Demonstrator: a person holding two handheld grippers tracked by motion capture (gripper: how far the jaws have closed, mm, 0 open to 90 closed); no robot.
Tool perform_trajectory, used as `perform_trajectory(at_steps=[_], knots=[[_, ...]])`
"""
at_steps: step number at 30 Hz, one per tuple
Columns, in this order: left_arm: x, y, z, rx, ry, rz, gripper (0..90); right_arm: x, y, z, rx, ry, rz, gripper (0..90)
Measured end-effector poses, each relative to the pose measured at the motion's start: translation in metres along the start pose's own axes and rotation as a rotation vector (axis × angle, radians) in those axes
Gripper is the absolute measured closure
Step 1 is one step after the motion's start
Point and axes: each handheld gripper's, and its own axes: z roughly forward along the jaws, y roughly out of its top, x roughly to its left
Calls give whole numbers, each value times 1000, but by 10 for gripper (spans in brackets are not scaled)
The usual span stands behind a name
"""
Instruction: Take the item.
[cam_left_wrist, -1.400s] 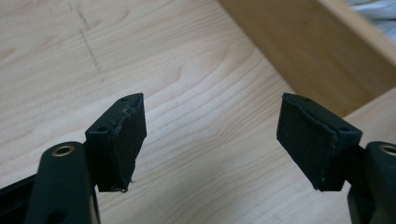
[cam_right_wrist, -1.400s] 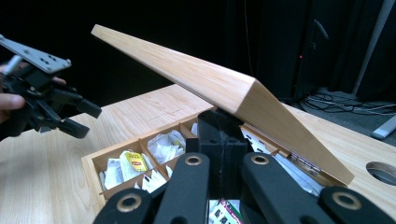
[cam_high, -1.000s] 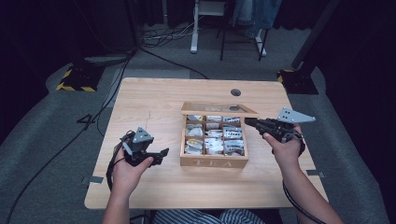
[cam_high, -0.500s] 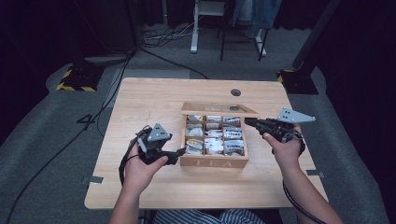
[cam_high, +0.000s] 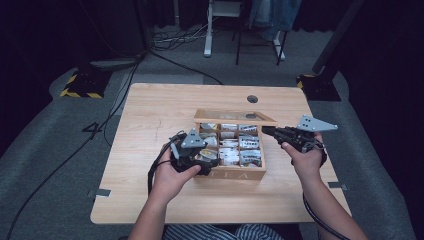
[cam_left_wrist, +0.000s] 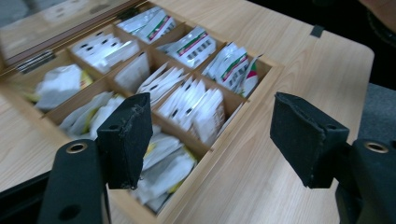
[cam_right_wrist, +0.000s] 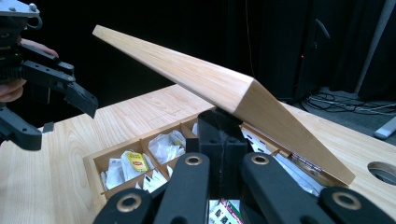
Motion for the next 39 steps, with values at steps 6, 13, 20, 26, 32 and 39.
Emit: perform_trajectory(at_steps=[6, 13, 20, 26, 32, 39], knots=[[-5, 8, 17, -23, -57, 1, 315, 0, 0, 0, -2, 2, 1, 900], [-8, 16, 36, -35, -111, 8, 343, 0, 0, 0, -1, 3, 2, 900], [-9, 23, 58, -10, -148, 14, 369, -1, 0, 0, 1, 6, 5, 900], [-8, 28, 77, 4, -153, 5, 374, -1, 0, 0, 3, 7, 9, 900], [-8, 32, 95, -2, -153, 1, 408, -1, 0, 0, 0, 7, 9, 900], [-13, 33, 115, 41, -206, -14, 496, -2, 1, 0, 0, 13, 14, 900]])
